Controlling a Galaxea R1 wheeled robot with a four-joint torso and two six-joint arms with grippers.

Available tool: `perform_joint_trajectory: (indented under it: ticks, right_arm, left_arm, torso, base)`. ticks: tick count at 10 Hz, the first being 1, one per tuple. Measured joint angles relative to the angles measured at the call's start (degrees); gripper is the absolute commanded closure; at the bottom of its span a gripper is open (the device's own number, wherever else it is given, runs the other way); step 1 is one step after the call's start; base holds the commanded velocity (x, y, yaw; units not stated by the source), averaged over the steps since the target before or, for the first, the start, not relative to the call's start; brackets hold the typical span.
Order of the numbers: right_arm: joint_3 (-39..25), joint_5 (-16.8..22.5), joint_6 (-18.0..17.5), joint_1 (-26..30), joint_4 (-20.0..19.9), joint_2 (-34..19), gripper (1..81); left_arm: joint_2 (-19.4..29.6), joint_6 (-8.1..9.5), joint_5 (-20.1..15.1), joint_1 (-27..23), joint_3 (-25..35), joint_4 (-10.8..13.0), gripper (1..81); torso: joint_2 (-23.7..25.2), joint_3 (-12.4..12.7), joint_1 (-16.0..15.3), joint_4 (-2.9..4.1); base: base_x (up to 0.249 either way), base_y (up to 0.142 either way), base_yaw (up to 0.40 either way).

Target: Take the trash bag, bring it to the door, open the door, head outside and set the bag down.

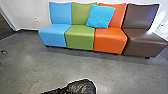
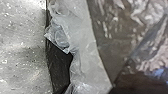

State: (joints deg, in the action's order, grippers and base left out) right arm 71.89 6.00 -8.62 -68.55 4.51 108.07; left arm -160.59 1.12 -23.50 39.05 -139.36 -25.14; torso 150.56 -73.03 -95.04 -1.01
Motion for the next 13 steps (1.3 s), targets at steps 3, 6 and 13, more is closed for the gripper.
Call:
perform_joint_trajectory:
  ticks: [3,6,13]
  right_arm:
    - [-0.06,-0.05,0.0,0.17,0.0,0.54,1.0]
    - [-0.15,-0.02,0.0,0.16,0.0,0.54,1.0]
    - [-0.15,0.0,0.0,0.16,0.0,0.59,1.0]
  left_arm:
    - [-3.39,-0.88,3.11,0.17,-4.16,0.09,1.0]
    - [-2.04,-1.07,3.83,0.45,-3.94,0.94,81.1]
    - [-2.15,-1.05,2.5,2.21,-3.8,0.96,81.1]
  torso:
    - [0.0,-0.02,0.0,0.0]
    - [0.0,-0.02,0.0,0.0]
    - [-0.81,-0.02,0.48,0.0]
  base:
    - [0.0,0.0,0.0]
    - [0.0,0.0,0.0]
    - [0.0,0.0,0.0]
